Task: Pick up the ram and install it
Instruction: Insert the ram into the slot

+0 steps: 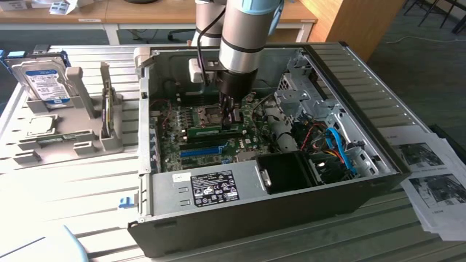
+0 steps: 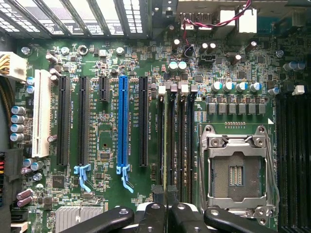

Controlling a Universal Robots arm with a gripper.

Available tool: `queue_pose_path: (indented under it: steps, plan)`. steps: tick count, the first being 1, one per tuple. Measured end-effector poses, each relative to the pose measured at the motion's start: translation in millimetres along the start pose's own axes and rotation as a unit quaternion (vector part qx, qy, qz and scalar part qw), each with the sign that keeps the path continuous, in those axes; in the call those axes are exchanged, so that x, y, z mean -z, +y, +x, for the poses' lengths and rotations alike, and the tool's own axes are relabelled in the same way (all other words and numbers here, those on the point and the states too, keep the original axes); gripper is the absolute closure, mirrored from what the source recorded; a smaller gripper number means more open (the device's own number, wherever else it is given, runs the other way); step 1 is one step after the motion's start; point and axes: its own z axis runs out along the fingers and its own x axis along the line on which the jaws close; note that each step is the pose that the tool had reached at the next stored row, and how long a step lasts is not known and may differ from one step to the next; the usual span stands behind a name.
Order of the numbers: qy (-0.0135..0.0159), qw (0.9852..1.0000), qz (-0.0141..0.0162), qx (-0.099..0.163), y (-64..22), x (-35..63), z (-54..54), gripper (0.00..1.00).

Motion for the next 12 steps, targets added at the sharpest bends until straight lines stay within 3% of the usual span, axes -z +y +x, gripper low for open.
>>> queue_pose_path:
  steps: [12]
  plan:
    - [0.0,1.0,0.0029,0.0,4.6,-0.1,0.1,0.89]
